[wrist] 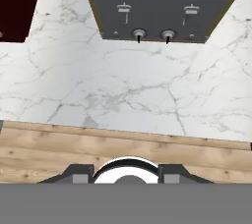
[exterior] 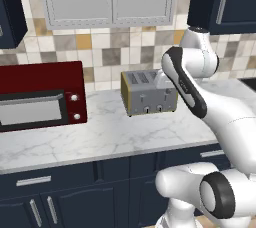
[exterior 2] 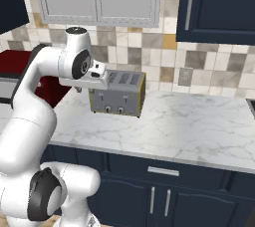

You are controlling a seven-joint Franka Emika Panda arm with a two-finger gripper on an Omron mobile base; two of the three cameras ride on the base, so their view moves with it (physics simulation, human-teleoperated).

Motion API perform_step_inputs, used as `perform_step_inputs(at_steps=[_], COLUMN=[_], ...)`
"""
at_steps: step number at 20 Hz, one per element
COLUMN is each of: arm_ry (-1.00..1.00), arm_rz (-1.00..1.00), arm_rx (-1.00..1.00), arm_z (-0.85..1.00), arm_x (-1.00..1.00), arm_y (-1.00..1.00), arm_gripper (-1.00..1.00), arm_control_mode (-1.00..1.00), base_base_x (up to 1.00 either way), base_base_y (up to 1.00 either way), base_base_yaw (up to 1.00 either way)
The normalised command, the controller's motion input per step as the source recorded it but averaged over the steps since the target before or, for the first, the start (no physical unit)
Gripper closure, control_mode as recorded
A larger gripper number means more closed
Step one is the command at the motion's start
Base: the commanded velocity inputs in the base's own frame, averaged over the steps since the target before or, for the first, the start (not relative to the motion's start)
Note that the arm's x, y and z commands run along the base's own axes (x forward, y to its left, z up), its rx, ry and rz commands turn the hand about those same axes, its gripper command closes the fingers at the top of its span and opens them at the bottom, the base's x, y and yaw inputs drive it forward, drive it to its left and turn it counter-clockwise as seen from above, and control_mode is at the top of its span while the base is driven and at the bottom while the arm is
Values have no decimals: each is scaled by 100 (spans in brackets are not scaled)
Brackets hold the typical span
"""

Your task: Take the tongs from the drawer on the left and place them on the dining counter next to the tray containing the hot dog.

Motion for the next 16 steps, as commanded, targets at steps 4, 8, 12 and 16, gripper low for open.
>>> perform_step_inputs(at_steps=[4, 8, 12, 16], arm_ry=[0, 0, -4, -2], arm_rz=[0, 0, 2, 8], arm_rx=[0, -9, -9, -20], arm_z=[-1, -14, -29, -48], arm_x=[-9, -9, -60, -68], arm_y=[-2, 0, 7, 41], arm_gripper=[-100, -100, -100, -100], arm_control_mode=[-100, -100, -100, -100], base_base_x=[0, 0, 0, 0], base_base_y=[0, 0, 0, 0], base_base_yaw=[0, 0, 0, 0])
